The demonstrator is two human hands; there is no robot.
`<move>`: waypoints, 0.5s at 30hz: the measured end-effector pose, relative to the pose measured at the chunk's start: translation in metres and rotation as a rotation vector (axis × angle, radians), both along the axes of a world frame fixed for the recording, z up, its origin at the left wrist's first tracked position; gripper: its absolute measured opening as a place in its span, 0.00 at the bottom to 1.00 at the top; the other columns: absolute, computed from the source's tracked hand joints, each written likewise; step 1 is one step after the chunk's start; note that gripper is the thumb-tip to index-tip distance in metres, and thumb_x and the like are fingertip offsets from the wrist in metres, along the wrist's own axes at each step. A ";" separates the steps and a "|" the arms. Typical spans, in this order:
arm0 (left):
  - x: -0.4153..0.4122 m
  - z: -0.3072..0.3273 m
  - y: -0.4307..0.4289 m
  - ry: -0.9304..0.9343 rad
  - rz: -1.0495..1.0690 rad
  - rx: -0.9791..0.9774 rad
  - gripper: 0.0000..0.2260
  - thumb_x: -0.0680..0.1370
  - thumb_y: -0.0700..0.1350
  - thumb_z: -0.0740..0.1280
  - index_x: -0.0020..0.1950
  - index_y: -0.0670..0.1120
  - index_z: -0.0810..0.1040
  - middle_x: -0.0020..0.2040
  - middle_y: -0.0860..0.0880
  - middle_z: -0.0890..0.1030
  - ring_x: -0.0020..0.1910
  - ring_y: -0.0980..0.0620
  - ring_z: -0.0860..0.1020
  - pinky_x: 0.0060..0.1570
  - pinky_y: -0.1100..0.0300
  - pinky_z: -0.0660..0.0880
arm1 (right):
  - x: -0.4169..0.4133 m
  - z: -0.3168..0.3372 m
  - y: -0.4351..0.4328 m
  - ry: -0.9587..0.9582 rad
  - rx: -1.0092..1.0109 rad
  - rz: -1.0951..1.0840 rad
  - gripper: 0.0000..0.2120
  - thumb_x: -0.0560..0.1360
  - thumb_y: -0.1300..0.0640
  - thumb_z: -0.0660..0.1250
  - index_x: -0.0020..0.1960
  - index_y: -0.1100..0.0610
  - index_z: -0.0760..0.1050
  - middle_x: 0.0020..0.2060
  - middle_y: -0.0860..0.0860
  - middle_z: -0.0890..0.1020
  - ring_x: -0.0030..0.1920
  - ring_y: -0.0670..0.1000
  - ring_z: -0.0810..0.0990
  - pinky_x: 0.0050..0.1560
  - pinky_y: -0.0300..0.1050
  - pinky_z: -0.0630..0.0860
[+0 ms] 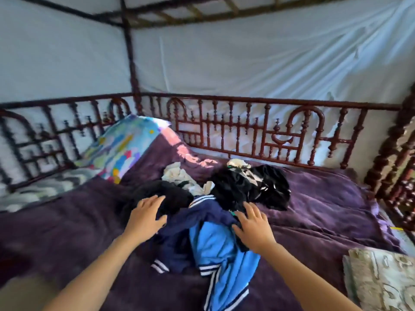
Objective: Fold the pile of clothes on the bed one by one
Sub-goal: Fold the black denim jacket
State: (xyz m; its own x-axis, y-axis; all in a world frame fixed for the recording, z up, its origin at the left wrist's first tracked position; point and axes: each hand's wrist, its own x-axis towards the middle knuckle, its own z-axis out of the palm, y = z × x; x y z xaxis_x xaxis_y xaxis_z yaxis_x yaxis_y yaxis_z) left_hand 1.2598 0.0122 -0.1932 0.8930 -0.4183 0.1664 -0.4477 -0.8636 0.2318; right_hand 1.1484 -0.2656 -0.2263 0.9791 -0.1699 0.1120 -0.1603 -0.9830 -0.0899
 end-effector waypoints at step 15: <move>-0.047 -0.038 0.310 0.074 0.398 -0.146 0.27 0.78 0.51 0.64 0.74 0.46 0.61 0.73 0.47 0.65 0.72 0.48 0.62 0.69 0.55 0.61 | 0.063 -0.025 0.266 0.118 -0.018 0.359 0.26 0.79 0.43 0.54 0.75 0.47 0.55 0.76 0.52 0.51 0.76 0.51 0.48 0.72 0.48 0.53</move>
State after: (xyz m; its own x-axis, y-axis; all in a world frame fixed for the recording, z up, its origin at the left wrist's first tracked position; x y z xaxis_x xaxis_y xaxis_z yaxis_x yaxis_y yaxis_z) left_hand 1.2126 0.3221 -0.2316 0.9917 -0.0153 0.1279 -0.0636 -0.9216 0.3830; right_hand 1.2111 0.0003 -0.2512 0.9824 0.1870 -0.0051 0.1861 -0.9798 -0.0737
